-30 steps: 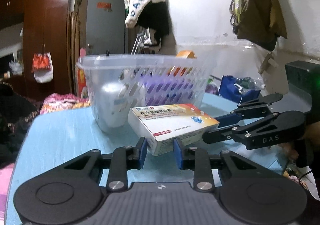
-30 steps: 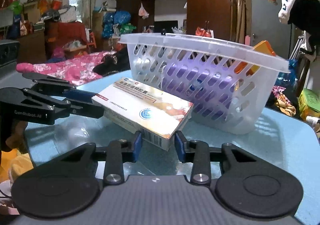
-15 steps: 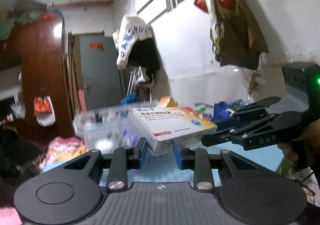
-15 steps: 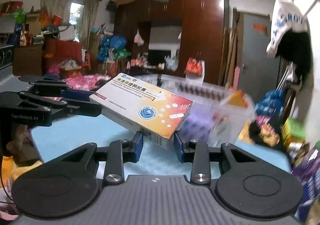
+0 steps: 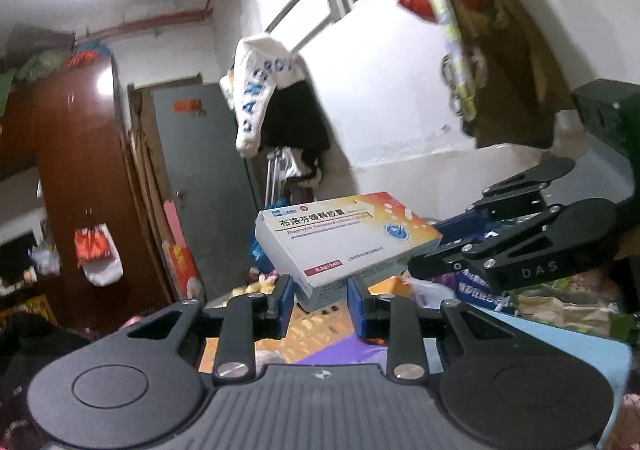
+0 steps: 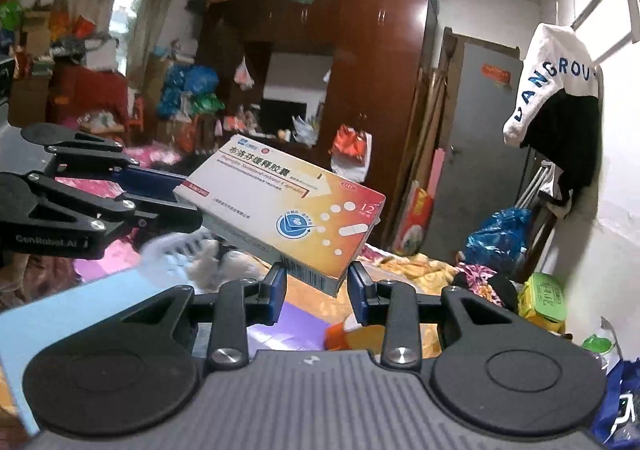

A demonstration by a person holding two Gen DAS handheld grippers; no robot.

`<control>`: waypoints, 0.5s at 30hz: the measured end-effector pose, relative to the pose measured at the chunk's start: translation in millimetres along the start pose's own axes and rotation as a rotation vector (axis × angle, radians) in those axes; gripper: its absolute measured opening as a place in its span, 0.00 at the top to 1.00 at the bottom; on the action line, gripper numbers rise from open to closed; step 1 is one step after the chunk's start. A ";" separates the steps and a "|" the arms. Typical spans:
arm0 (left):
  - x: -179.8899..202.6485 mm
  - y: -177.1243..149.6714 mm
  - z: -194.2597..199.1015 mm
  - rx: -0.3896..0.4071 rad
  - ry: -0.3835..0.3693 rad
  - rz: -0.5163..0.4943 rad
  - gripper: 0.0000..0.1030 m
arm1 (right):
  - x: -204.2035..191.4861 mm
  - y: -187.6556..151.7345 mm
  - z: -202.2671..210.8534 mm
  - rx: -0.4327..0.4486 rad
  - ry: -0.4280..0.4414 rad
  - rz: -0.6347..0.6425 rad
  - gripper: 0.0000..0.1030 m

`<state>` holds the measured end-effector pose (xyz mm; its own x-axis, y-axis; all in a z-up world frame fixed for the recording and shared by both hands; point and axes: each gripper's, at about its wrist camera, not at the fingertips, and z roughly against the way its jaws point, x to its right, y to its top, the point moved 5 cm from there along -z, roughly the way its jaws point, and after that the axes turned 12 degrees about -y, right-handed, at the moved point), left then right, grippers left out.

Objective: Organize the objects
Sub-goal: 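Lift the medicine box over the basket and open both grippers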

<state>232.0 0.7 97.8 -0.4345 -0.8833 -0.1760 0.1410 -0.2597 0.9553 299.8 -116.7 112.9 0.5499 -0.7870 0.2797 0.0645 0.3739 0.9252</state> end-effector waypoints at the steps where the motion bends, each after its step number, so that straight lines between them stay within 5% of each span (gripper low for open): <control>1: -6.5 -3.4 -9.0 -0.015 0.001 0.010 0.68 | -0.4 -0.9 -9.7 -0.015 0.003 0.000 0.64; 13: -45.2 -42.1 -65.3 -0.154 0.039 0.104 0.65 | -0.8 -28.4 -52.7 -0.132 0.003 0.000 0.62; 15: -44.5 -45.0 -64.3 -0.158 0.065 0.086 0.54 | 0.8 -29.7 -43.8 -0.118 -0.029 0.005 0.53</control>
<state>302.2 26.6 47.4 -0.3573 -0.9269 -0.1148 0.3152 -0.2353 0.9194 334.8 -106.9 74.4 0.5258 -0.7986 0.2928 0.1602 0.4311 0.8880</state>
